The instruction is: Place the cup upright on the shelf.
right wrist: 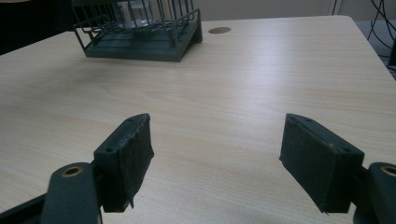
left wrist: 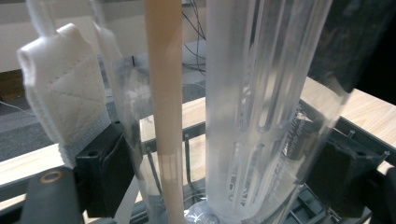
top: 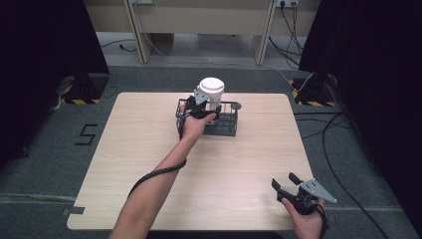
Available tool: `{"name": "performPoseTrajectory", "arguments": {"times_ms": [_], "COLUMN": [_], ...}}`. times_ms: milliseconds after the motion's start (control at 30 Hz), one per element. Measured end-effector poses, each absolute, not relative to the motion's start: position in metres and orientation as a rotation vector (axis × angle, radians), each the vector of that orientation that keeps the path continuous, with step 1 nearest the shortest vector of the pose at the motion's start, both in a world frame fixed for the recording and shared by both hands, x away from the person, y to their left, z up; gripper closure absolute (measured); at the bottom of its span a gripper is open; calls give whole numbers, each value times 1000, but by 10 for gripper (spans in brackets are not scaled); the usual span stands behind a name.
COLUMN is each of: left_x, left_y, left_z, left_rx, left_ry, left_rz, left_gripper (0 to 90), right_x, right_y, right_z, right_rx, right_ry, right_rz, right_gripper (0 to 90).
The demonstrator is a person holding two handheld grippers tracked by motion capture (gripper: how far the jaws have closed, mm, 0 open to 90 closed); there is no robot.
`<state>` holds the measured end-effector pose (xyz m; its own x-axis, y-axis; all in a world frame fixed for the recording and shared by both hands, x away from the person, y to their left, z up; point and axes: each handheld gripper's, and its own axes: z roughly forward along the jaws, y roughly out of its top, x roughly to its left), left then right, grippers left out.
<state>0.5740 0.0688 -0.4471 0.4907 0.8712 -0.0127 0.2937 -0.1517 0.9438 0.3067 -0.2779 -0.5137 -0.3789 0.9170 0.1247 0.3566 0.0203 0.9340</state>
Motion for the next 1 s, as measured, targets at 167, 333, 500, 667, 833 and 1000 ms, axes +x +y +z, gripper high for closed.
{"name": "performPoseTrajectory", "arguments": {"times_ms": [167,333,500,667,833,1000], "left_x": [574,573,571,566,560,552], "left_y": [71,73,74,78,81,89], "left_z": [-447,-446,-447,-443,-437,-431], "left_rx": [1702,1710,1700,1687,1681,1669], "left_ry": [1027,1028,1033,1026,1009,999], "left_rz": [677,670,673,662,675,672], "left_gripper": [171,167,147,146,146,149], "right_x": [307,307,307,306,306,307], "right_y": [-278,-277,-277,-277,-277,-277], "right_z": [-514,-514,-514,-514,-514,-514], "right_rx": [1294,1296,1297,1296,1295,1292], "right_ry": [1770,1771,1772,1773,1774,1776], "right_rz": [1356,1357,1358,1357,1353,1351], "right_gripper": [256,256,256,256,256,256]}}
